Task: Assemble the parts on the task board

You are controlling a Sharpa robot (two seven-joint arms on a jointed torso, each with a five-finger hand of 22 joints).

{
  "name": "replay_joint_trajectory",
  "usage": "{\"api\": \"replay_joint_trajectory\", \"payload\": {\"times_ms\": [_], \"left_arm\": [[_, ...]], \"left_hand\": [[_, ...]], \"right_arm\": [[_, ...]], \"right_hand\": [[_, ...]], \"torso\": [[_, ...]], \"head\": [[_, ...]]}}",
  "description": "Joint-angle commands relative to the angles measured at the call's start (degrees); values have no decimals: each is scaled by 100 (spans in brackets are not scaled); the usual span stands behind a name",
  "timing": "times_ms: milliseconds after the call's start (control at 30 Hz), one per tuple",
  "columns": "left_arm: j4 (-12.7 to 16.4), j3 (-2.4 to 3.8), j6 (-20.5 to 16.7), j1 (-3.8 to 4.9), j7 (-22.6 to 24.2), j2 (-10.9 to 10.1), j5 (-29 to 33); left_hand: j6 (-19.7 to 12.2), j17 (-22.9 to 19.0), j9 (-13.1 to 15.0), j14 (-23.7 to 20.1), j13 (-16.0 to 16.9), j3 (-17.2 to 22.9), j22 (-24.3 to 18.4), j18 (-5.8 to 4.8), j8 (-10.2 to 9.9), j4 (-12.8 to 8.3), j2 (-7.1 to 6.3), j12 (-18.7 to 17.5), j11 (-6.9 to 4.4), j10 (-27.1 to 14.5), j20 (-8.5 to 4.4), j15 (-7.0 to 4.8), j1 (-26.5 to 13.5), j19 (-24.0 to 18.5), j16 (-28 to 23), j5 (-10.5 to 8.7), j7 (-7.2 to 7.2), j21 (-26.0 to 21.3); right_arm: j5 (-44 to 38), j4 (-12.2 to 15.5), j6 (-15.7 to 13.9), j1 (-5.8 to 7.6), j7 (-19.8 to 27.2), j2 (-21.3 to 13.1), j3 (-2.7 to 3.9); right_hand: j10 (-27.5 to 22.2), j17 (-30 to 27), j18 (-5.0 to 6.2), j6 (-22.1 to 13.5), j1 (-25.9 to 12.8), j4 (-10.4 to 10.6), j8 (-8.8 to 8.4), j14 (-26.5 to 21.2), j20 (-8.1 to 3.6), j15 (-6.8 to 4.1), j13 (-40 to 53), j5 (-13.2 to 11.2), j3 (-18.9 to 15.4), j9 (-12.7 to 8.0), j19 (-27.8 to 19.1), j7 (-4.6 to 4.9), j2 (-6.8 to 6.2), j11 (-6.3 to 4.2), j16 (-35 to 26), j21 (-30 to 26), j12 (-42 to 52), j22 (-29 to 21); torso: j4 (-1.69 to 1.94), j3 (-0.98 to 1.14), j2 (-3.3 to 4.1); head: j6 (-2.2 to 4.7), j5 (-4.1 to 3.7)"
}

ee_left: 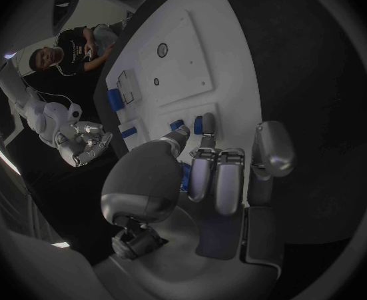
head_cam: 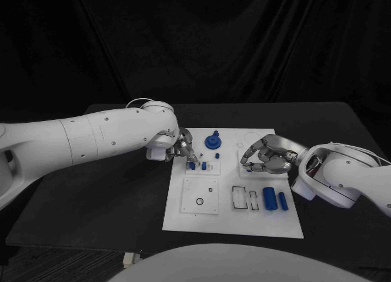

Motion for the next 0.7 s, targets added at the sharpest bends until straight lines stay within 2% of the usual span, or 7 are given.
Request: {"api": "replay_joint_trajectory", "payload": {"times_ms": [33, 67, 100, 233, 400, 533, 700], "left_arm": [[1, 4, 79, -11, 24, 8, 19], [0, 4, 80, -11, 23, 9, 19], [-1, 4, 83, -12, 23, 11, 19], [-4, 4, 86, -12, 22, 20, 19], [-12, 4, 79, -13, 23, 35, 19], [-16, 4, 80, -14, 24, 42, 19], [-25, 4, 91, -15, 23, 44, 19]], "left_hand": [[0, 1197, 109, 400, 912, -1, 826, 76, 87, -59, 29, -7, -17, 226, -12, -5, 105, -11, -26, 345, -43, -40], [-5, 1196, 119, 399, 910, 0, 826, 76, 93, -62, 31, -9, -18, 225, -13, -6, 111, -10, -27, 375, -44, -41], [-8, 1196, 179, 400, 916, 16, 827, 75, 133, -96, 33, -4, -30, 230, -21, -16, 158, -2, -28, 535, -58, -36], [-2, 1200, 221, 403, 919, 15, 827, 74, 164, -113, 25, -1, -38, 233, -26, -21, 176, 2, -25, 564, -67, -36], [50, 1208, 451, 411, 933, -31, 835, 69, 366, -119, 13, 12, -77, 248, -52, -52, 185, 33, -21, 430, -114, -12], [36, 1212, 524, 414, 937, -51, 834, 70, 422, -105, 13, 15, -85, 252, -61, -60, 172, 35, -19, 402, -123, -18], [22, 1220, 735, 421, 943, -84, 840, 66, 593, -90, 20, 21, -110, 260, -82, -81, 171, 52, -15, 365, -155, -5]], "right_arm": [[-9, 2, 51, -17, -80, 1, 2], [-9, 1, 52, -17, -80, 1, 2], [-9, 1, 55, -18, -80, 1, 2], [-9, 0, 60, -19, -79, 1, 2], [-9, -4, 64, -20, -77, 2, 2], [-9, -8, 72, -21, -77, 4, 2], [-9, -16, 83, -22, -78, 8, 2]], "right_hand": [[607, 1509, 71, -5, 58, -35, 43, 600, 1, 35, 1509, 43, 8, -11, -37, 14, 6, 47, 17, -25, 20, 940], [607, 1509, 71, -5, 58, -35, 43, 600, 1, 35, 1509, 43, 8, -11, -37, 14, 6, 47, 17, -25, 20, 940], [607, 1509, 71, -5, 58, -35, 43, 600, 1, 35, 1509, 43, 8, -11, -37, 14, 6, 47, 17, -25, 20, 940], [607, 1509, 71, -5, 58, -35, 43, 600, 1, 35, 1509, 43, 8, -11, -37, 14, 6, 47, 17, -25, 20, 940], [607, 1509, 71, -5, 58, -35, 43, 600, 1, 35, 1509, 43, 8, -11, -37, 14, 6, 47, 17, -25, 20, 940], [607, 1509, 71, -5, 58, -35, 43, 600, 1, 35, 1509, 43, 8, -11, -37, 14, 6, 47, 17, -25, 20, 940], [607, 1509, 71, -5, 58, -35, 43, 600, 1, 35, 1509, 43, 8, -11, -37, 14, 6, 47, 17, -25, 20, 940]], "torso": [[0, 0, -1], [1, 0, -1], [1, 0, -1], [3, -1, -1], [1, 1, 1], [-1, 1, -3], [-1, 1, 1]], "head": [[-1, 3], [-1, 3], [-1, 4], [-1, 2], [-1, 0], [-1, 3], [-1, 13]]}}
